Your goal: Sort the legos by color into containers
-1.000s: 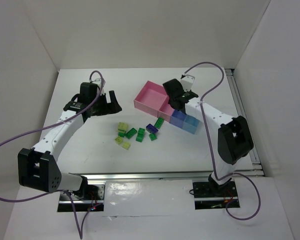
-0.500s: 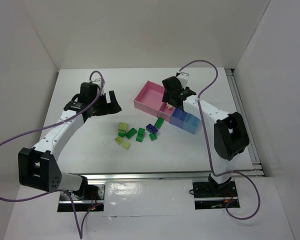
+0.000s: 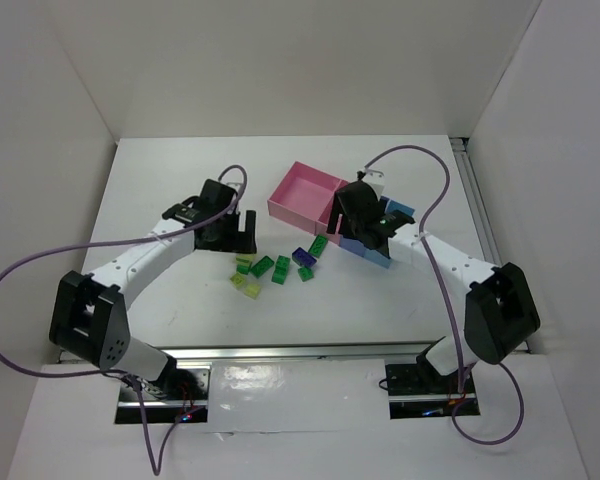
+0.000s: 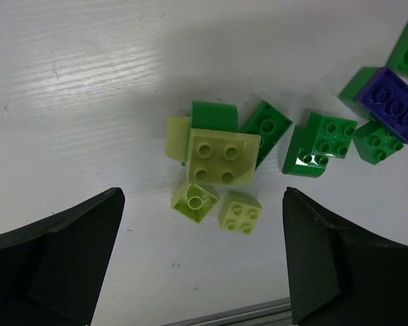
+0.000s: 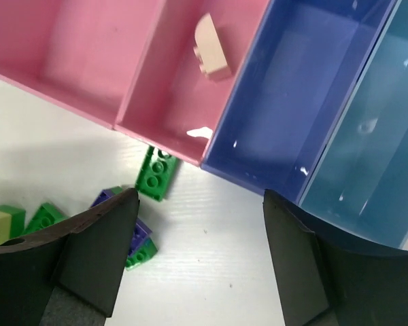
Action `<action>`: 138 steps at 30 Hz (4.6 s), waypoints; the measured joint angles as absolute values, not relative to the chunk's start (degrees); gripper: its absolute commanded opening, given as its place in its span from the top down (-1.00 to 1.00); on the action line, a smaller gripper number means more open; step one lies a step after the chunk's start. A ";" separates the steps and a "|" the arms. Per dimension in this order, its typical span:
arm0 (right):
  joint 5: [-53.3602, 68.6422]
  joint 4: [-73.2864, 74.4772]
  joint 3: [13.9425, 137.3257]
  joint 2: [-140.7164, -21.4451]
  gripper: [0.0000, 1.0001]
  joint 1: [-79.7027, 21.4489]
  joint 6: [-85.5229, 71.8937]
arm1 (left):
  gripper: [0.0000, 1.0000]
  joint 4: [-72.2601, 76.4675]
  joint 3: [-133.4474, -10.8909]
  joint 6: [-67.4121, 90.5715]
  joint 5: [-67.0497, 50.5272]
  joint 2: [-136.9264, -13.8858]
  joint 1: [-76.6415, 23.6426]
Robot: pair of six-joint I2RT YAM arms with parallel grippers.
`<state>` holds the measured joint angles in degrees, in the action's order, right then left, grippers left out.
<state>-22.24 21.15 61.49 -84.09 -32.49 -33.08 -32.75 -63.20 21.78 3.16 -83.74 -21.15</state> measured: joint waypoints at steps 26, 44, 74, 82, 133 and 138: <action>-12.53 17.96 61.91 -87.90 -0.74 -52.49 -17.74 | -0.86 -44.77 -57.78 54.06 14.87 -73.80 -24.21; -10.46 15.00 78.37 -116.01 -0.40 -63.24 -6.44 | -0.89 -45.89 -59.59 44.95 7.33 -71.22 -0.25; -26.33 22.72 63.68 -84.38 0.40 -32.32 -28.56 | -0.83 -38.76 -65.82 39.27 4.62 -71.37 -11.22; -26.13 24.29 63.18 -84.97 0.38 -22.20 -30.46 | -0.83 -37.43 -79.26 31.55 8.58 -79.79 -27.40; -0.14 17.93 73.28 -108.22 -0.32 -41.50 -4.40 | -0.83 -45.34 -78.74 34.89 1.63 -81.60 -7.27; -0.78 17.76 72.93 -108.22 -0.04 -41.76 -4.71 | -0.83 -44.84 -78.65 34.74 0.51 -81.60 -6.85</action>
<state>-0.78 17.76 72.93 -108.22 -41.76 -4.71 -44.84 -78.65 34.74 0.51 -81.60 -6.85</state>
